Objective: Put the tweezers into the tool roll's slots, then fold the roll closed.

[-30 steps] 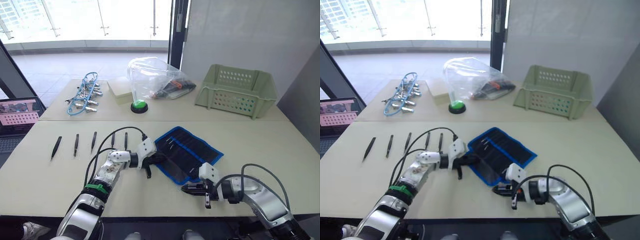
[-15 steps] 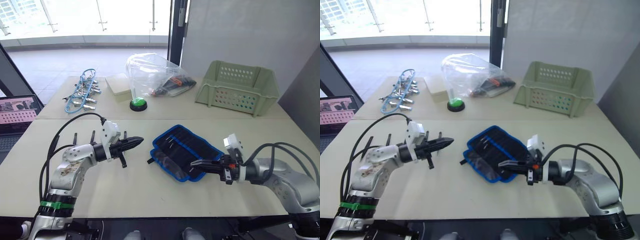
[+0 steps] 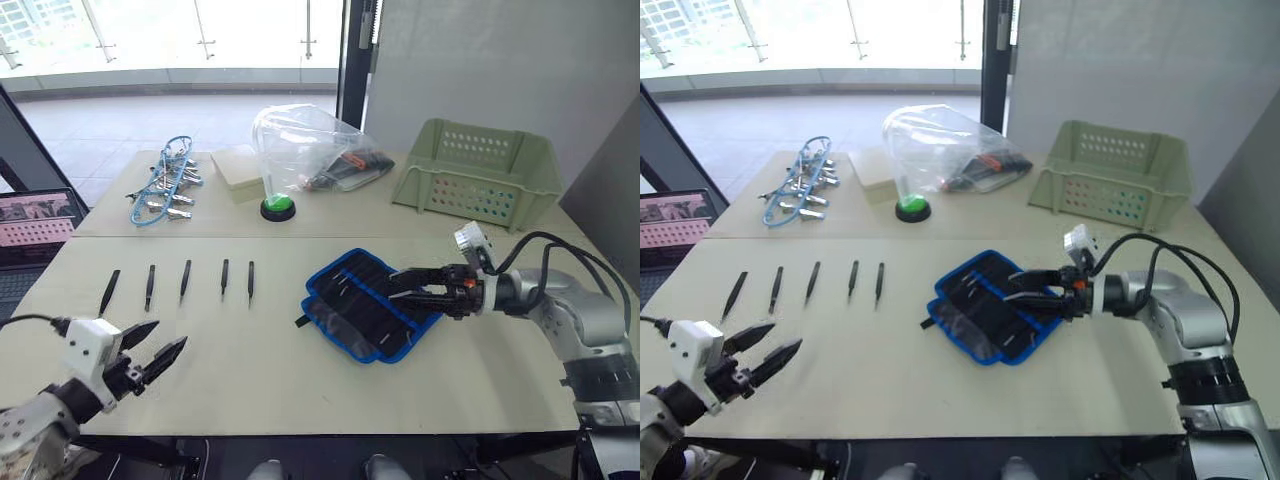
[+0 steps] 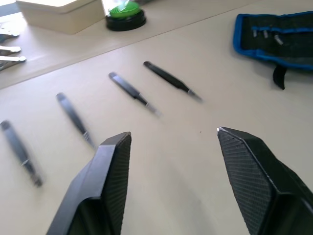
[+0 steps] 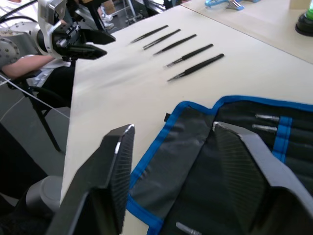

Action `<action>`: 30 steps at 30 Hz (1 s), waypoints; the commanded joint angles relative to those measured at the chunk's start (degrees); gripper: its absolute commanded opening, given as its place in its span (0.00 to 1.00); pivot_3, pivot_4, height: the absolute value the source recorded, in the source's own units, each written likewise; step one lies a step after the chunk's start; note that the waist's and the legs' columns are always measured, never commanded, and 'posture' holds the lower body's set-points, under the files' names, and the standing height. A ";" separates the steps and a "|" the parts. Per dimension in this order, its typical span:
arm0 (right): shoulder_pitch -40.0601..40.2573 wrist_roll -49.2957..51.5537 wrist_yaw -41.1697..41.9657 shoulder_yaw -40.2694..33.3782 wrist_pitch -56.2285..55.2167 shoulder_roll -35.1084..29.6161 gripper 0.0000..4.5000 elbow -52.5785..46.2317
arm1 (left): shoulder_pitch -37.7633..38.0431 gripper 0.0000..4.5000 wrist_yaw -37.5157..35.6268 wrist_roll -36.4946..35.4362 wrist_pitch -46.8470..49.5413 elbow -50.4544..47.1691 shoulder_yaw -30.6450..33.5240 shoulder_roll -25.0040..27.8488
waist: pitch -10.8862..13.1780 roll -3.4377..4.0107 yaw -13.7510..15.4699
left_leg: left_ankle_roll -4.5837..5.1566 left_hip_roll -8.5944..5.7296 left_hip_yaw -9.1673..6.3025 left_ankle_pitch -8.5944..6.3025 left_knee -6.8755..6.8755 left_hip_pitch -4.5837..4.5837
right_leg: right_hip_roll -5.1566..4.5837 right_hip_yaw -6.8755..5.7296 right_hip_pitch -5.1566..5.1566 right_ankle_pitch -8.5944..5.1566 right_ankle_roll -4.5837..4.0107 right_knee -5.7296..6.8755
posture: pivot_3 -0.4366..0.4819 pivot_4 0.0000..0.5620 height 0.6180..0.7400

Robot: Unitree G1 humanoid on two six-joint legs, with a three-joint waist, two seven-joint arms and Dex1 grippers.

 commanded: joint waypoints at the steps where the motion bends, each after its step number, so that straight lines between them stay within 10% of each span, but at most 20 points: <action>1: -3.00 -2.13 3.50 0.19 -5.32 0.82 0.93 2.13 | 4.05 0.98 2.02 -0.02 -3.47 -2.92 4.09 -1.86 | 0.03 -0.05 0.13 | -0.01 0.02 -0.01 0.00 0.00 0.00 | 0.02 -0.02 0.00 0.01 -0.02 0.00 | 0.48 0.27 1.00; 9: -6.82 -4.81 7.09 -0.86 -9.80 1.72 0.99 10.27 | 13.26 1.00 7.92 -1.75 -8.88 0.91 13.12 -10.26 | 0.12 -0.09 0.05 | -0.16 0.03 0.00 -0.09 -0.02 -0.02 | 0.02 -0.03 -0.01 0.02 -0.06 -0.07 | 0.48 0.27 1.00; 30: 11.40 -4.59 -2.27 -14.87 -12.23 -5.79 0.99 -5.18 | -1.77 1.00 8.84 -7.14 0.90 20.82 13.00 3.36 | 0.15 -0.05 -0.09 | -0.19 0.02 0.01 -0.10 -0.02 0.01 | 0.04 -0.02 0.00 0.01 -0.05 0.00 | 0.48 0.27 1.00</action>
